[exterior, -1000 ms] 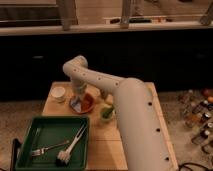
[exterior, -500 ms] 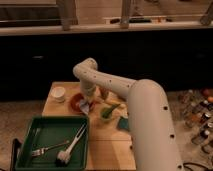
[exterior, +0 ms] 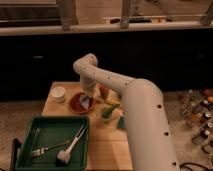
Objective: Wipe red bowl with towel
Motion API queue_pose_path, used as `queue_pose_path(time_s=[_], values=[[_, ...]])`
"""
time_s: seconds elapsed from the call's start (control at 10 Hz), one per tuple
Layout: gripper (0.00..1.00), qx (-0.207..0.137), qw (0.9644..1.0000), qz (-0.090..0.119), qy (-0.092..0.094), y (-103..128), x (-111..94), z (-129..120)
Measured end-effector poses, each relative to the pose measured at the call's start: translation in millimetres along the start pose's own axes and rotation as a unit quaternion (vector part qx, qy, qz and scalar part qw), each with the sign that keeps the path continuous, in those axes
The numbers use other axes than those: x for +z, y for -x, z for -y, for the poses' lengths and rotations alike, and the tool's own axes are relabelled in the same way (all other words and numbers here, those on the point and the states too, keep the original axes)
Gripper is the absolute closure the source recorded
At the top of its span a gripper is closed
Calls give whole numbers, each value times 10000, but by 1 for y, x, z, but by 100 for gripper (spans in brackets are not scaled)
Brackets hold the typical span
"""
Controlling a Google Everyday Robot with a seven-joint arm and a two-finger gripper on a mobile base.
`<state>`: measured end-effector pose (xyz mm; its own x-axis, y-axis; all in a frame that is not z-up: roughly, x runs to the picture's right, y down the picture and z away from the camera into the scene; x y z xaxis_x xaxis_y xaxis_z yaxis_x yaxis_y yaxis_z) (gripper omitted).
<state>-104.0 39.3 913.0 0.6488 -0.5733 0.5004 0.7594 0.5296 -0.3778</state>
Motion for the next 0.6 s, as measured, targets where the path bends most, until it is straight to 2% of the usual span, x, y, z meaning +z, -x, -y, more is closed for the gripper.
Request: queue_pose_path(time_s=[0.2,0.6], values=[[100,-214,9997,92,-37,14,0,14],[100,-426,9986,294,-111,29,0,10]])
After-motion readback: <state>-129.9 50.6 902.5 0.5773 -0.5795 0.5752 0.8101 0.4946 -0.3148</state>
